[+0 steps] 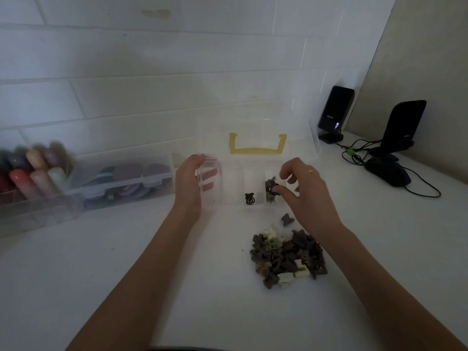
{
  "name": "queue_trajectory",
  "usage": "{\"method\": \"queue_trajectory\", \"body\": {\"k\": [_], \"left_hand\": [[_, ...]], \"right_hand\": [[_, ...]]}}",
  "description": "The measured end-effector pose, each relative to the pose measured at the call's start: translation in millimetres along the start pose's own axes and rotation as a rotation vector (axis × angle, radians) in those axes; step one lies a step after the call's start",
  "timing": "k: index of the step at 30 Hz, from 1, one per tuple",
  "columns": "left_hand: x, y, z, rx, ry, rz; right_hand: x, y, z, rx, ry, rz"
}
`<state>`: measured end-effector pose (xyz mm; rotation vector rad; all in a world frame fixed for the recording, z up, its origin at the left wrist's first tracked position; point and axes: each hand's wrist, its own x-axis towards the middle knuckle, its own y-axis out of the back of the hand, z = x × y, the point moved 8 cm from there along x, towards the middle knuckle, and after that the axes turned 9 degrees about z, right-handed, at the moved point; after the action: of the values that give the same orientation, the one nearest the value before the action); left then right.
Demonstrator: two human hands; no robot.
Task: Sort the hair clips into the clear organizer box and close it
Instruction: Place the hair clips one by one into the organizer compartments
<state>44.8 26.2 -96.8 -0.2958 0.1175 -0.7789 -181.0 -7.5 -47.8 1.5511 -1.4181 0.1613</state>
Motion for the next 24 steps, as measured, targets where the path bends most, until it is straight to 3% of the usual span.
{"method": "queue_trajectory", "body": {"k": [6,21,24], "left_hand": [[2,5,-3,-0.012,0.034,0.014],[-1,6,-5,-0.015,0.035,0.054],[1,6,-5,-0.017,0.042,0.052]], "right_hand": [[-3,-3,-5,-0.249,0.242,-0.012],[-9,-17,4,-0.549,0.21,-0.098],[-5,-6,-2,-0.417,0.207,-0.032]]}}
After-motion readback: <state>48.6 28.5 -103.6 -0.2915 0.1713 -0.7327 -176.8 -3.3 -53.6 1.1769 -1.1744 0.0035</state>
